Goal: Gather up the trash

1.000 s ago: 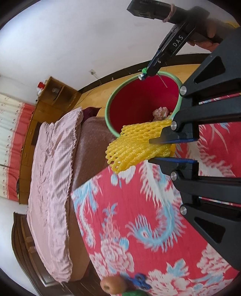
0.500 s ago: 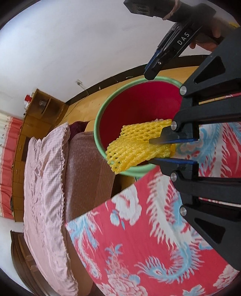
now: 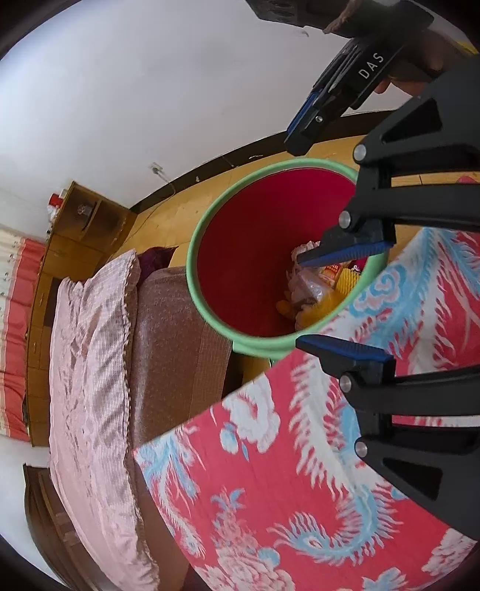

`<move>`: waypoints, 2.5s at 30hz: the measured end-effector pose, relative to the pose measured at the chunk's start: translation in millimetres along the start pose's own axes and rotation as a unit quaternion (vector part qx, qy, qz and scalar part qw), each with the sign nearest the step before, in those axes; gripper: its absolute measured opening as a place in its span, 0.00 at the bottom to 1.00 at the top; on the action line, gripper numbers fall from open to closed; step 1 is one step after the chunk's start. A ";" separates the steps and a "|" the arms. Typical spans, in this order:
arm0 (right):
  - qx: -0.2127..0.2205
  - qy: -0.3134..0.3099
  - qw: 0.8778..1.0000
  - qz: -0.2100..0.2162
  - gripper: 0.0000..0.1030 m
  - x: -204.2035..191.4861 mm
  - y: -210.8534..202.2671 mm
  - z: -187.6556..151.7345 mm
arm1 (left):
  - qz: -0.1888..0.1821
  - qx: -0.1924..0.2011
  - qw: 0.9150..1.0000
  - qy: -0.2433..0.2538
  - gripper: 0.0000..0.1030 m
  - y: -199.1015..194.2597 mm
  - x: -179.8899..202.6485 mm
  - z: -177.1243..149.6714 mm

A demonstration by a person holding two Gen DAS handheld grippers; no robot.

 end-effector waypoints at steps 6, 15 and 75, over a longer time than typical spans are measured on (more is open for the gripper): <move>-0.001 -0.022 1.000 0.020 0.55 -28.9 -9.3 -6.2 | 0.025 0.016 0.999 -0.026 0.42 -28.4 -29.6 -6.3; -0.005 -0.063 0.996 0.065 0.62 -94.0 -18.3 -22.8 | 0.083 0.049 0.992 -0.076 0.48 -83.6 -93.3 -24.0; -0.046 -0.163 0.978 0.124 0.67 -227.4 -21.2 -106.7 | 0.255 0.112 0.939 -0.202 0.50 -190.7 -213.6 -140.4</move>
Point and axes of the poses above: each gripper's, at about its wrist camera, not at the fingertips, and y roughly the way its jaws point, x to its right, z to its top, the point moved 6 cm from there along y, roughly the way its jaws point, and after that the axes turned 11 degrees about z, right-handed, at the moved point
